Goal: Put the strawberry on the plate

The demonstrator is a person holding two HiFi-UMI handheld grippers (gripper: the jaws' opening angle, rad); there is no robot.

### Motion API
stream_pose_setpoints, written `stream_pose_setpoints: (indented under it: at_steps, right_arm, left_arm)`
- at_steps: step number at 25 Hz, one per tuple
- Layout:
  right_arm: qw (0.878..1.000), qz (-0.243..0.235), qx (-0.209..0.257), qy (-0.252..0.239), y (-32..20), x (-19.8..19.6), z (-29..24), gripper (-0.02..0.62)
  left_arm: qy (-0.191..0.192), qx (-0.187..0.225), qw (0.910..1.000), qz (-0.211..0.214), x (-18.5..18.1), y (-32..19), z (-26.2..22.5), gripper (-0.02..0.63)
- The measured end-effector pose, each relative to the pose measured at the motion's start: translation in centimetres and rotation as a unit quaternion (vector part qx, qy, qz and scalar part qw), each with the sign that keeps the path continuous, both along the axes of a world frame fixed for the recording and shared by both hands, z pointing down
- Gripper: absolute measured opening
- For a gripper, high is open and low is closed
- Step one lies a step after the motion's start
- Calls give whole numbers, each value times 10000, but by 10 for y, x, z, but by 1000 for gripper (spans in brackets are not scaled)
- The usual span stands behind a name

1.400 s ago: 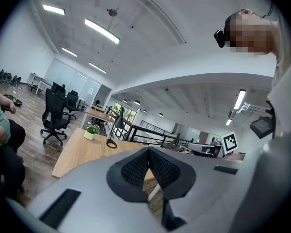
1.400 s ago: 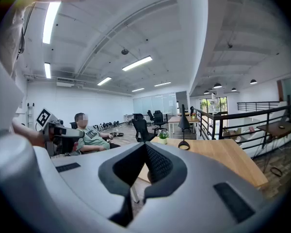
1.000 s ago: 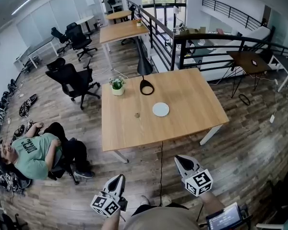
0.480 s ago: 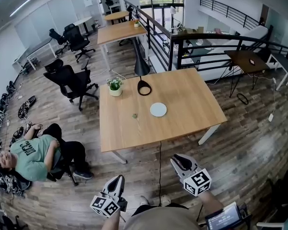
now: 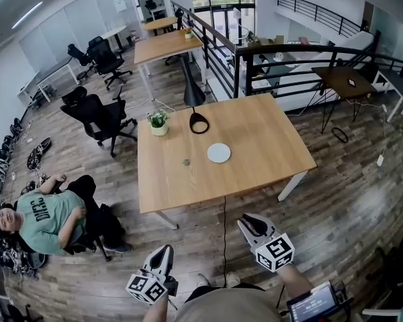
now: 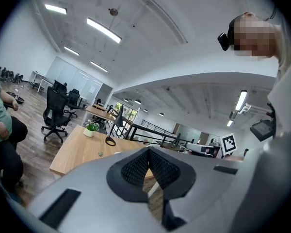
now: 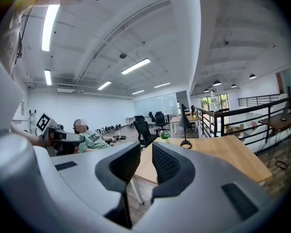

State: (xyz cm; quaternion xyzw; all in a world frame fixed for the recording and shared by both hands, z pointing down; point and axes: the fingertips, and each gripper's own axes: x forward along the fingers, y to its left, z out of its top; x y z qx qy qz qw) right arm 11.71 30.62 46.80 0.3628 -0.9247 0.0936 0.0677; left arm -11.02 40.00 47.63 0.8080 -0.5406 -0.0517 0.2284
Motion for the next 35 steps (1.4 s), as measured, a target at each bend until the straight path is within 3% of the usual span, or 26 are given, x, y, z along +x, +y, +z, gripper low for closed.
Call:
stream_pose_setpoints:
  at_steps: [17, 28, 35]
  right_arm:
    - [9997, -239, -10, 35, -1, 34, 10, 58]
    - [9997, -210, -148, 62, -2, 34, 16, 58]
    - [9996, -48, -235, 119, -30, 21, 21, 58]
  left_arm:
    - [31, 29, 9999, -122, 53, 10, 10, 3]
    - [69, -99, 9999, -38, 54, 3, 19, 3]
    - [177, -212, 9995, 133, 39, -33, 28, 3]
